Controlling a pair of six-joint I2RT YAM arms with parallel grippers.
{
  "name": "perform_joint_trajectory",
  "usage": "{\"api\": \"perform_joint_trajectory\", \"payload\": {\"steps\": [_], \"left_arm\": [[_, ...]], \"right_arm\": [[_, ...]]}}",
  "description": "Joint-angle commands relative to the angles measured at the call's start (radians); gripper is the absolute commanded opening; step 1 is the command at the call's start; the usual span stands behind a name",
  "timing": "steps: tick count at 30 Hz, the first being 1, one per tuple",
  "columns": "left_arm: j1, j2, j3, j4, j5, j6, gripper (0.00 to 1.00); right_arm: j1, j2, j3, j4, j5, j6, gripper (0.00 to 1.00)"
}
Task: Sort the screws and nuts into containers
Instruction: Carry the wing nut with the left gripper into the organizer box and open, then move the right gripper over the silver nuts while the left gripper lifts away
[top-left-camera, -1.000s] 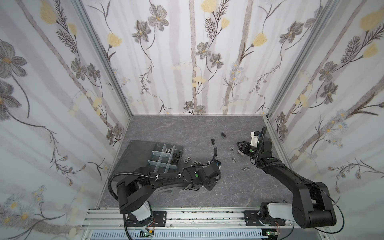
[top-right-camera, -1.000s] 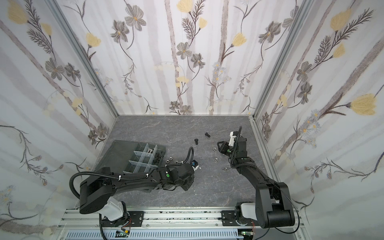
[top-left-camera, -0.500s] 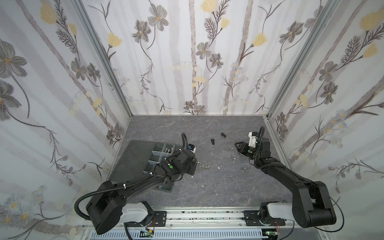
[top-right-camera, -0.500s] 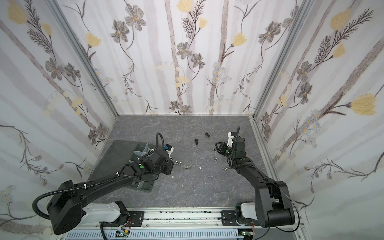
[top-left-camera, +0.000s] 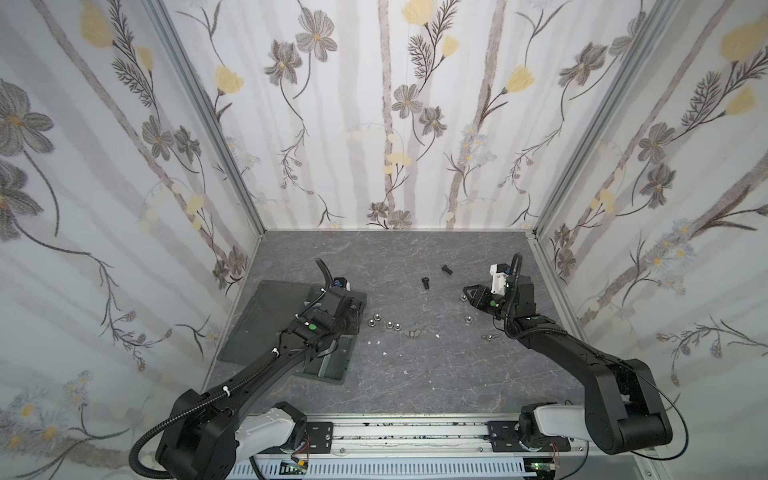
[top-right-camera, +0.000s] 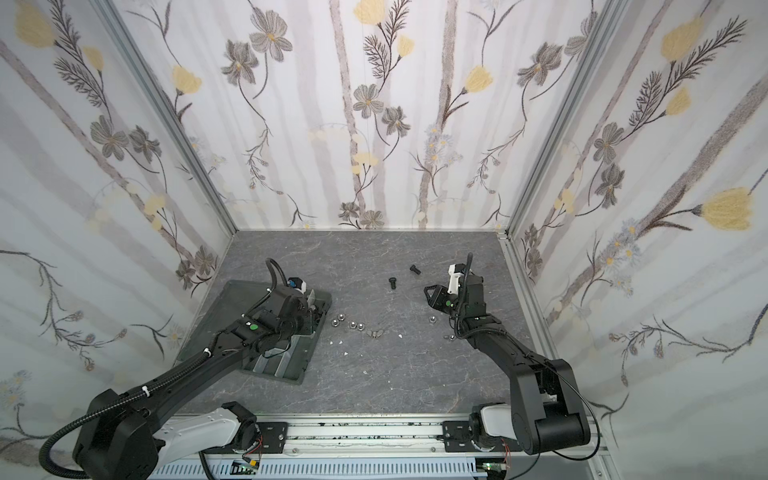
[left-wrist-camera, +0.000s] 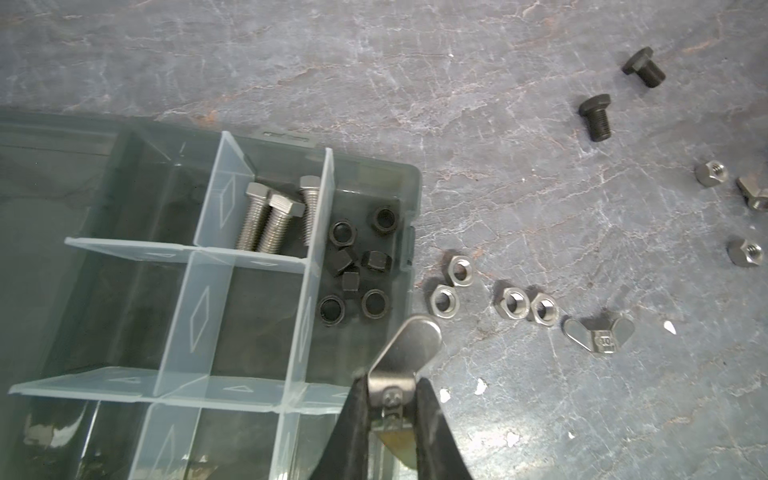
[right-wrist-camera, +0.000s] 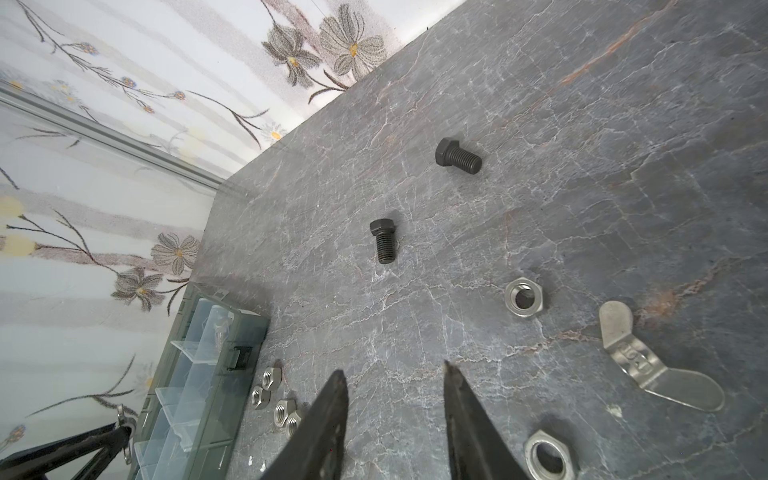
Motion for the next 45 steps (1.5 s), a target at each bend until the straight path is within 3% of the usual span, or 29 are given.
{"api": "perform_joint_trajectory", "payload": {"steps": [1, 8, 22, 32, 45], "left_arm": [[0.045, -0.012, 0.0, -0.013, -0.021, 0.016, 0.17], [0.165, 0.012, 0.007, -0.022, 0.016, 0.04, 0.17], [0.265, 0.103, 0.011, -0.002, 0.032, 0.036, 0.2], [0.282, 0.133, 0.024, 0.0, 0.053, 0.034, 0.39], [0.253, -0.041, 0.074, -0.064, 0.127, 0.083, 0.61]], "right_arm": [[0.008, 0.005, -0.001, 0.04, -0.019, 0.005, 0.4], [0.023, 0.013, -0.002, 0.052, -0.025, 0.006, 0.4], [0.045, 0.018, -0.003, 0.079, -0.044, 0.023, 0.4], [0.049, 0.0, 0.003, 0.056, -0.028, 0.008, 0.4], [0.075, 0.04, 0.101, -0.114, 0.016, -0.07, 0.42]]}}
